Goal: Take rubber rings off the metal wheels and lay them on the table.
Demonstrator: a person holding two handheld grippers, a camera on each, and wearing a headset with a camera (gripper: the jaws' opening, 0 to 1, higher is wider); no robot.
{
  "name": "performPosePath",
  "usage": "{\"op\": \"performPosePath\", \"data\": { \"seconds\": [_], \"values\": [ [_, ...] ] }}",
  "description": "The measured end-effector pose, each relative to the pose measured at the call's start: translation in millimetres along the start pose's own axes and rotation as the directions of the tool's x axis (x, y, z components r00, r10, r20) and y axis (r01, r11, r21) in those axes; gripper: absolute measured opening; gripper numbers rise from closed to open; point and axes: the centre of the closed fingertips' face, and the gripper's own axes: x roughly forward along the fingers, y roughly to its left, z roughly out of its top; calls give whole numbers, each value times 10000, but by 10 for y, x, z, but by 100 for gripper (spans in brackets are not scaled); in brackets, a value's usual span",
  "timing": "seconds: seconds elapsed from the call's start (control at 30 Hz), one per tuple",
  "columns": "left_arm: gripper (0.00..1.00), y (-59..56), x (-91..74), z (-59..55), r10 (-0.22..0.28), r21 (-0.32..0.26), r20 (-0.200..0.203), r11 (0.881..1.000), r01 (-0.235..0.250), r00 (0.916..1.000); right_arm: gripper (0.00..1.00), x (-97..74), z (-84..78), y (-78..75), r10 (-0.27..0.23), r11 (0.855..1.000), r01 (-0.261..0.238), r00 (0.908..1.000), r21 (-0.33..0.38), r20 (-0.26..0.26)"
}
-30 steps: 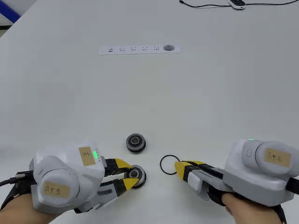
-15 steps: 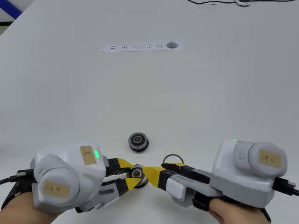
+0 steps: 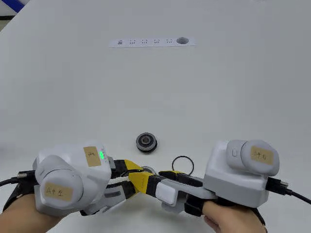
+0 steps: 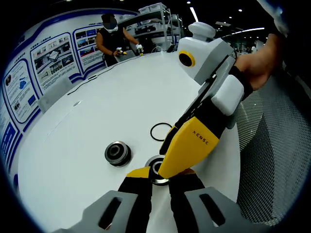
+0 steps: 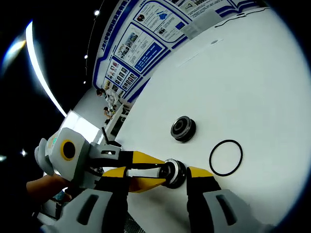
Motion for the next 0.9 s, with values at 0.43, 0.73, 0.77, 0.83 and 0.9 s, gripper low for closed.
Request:
{"op": "performPosePath", "data": {
  "seconds": [0.43, 0.73, 0.77, 0.83, 0.9],
  "values": [
    [13, -4, -1, 0, -13, 15, -18, 10000, 13, 10000, 51, 14, -66, 8, -6, 9990, 20, 9995, 449, -324],
    [13, -5, 1, -6, -8, 4, -14, 10000, 8, 10000, 44, -24, -97, -2, 145, 9962, -112, 9992, 869, -369],
    [13, -5, 1, -6, -5, 7, -18, 10000, 5, 10000, 43, -24, -101, -6, 149, 9956, -112, 9991, 927, -388],
    [13, -5, 3, -7, -7, 11, -24, 10000, 7, 10000, 43, -26, -102, -17, 179, 9941, -137, 9991, 1074, -385],
    [13, -5, 4, -8, -7, 9, -23, 10000, 7, 10000, 42, -33, -103, -17, 233, 9925, -190, 9991, 1204, -342]
  ]
}}
